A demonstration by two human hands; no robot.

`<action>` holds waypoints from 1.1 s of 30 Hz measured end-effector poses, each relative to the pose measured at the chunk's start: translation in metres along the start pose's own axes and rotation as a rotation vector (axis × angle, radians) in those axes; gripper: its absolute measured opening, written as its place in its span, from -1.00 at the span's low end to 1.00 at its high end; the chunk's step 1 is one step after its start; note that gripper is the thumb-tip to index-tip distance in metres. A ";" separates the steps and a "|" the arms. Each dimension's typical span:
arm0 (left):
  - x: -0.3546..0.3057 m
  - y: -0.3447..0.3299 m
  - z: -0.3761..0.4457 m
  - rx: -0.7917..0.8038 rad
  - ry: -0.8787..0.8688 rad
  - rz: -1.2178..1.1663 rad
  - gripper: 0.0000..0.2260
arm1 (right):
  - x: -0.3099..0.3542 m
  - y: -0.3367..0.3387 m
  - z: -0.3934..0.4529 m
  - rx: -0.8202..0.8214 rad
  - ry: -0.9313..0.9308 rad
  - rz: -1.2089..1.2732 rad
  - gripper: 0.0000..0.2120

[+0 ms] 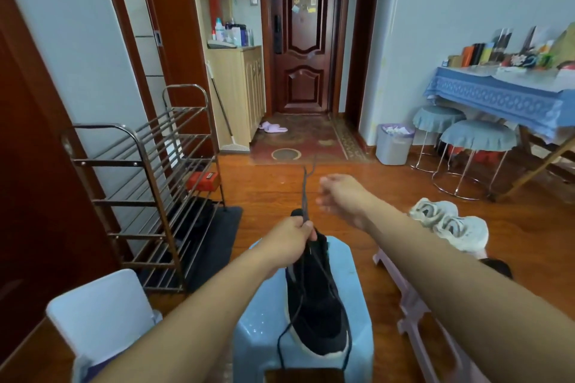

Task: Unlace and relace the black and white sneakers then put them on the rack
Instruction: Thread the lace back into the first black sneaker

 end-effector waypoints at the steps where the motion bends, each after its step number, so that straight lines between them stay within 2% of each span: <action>1: 0.000 0.004 0.002 -0.026 0.002 0.048 -0.67 | -0.017 0.000 -0.017 0.062 -0.016 -0.206 -0.76; 3: -0.004 0.007 0.003 -0.025 0.002 0.085 -0.66 | -0.051 -0.020 -0.054 0.308 -0.044 -0.374 -0.76; 5: -0.011 0.002 0.002 0.020 0.001 0.091 -0.68 | -0.076 -0.040 -0.085 0.483 -0.035 -0.395 -0.89; 6: -0.013 -0.002 0.001 0.040 -0.007 0.103 -0.69 | -0.080 -0.045 -0.089 0.479 0.005 -0.409 -0.95; 8: -0.017 -0.011 -0.002 0.079 -0.041 0.108 -0.72 | -0.082 -0.043 -0.082 0.366 0.098 -0.454 -0.85; 10: -0.014 -0.017 -0.005 0.132 -0.061 0.037 -0.74 | -0.087 -0.040 -0.078 0.303 0.077 -0.432 -0.76; 13: 0.002 -0.021 -0.004 0.194 -0.113 -0.035 -0.88 | -0.096 -0.037 -0.082 0.327 0.017 -0.365 -0.70; 16: 0.027 -0.027 -0.001 0.219 -0.156 0.081 -0.62 | -0.092 -0.031 -0.085 0.337 0.012 -0.358 -0.64; 19: 0.043 -0.034 -0.002 0.215 -0.191 0.185 -0.64 | -0.080 -0.032 -0.079 0.369 0.038 -0.387 -0.64; 21: 0.053 -0.032 0.001 0.197 -0.165 0.125 -0.59 | -0.055 -0.029 -0.070 0.335 0.087 -0.306 -0.68; 24: 0.060 -0.033 0.004 0.238 -0.127 0.089 -0.46 | 0.019 -0.004 -0.036 0.156 0.244 -0.100 -0.73; 26: 0.059 -0.035 0.005 0.254 -0.099 0.071 -0.49 | 0.066 0.017 -0.007 0.030 0.331 0.068 -0.75; 28: 0.057 -0.037 0.005 0.263 -0.086 0.054 -0.62 | 0.087 0.021 0.018 -0.016 0.368 0.107 -0.75; 31: 0.055 -0.041 0.003 0.231 -0.094 0.053 -0.71 | 0.051 0.006 0.035 0.006 0.275 0.040 -0.74; 33: 0.050 -0.037 -0.003 0.098 -0.146 0.038 -0.68 | 0.016 0.004 0.036 -0.013 0.190 0.062 -0.73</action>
Point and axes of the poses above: each hand's wrist, its own z-axis towards the middle knuckle, its own y-axis out of the back of the hand, x = y × z, the point moved 10 cm from there along z, towards the middle knuckle, and after that the axes turned 14 degrees about y, right-handed, at the moved point
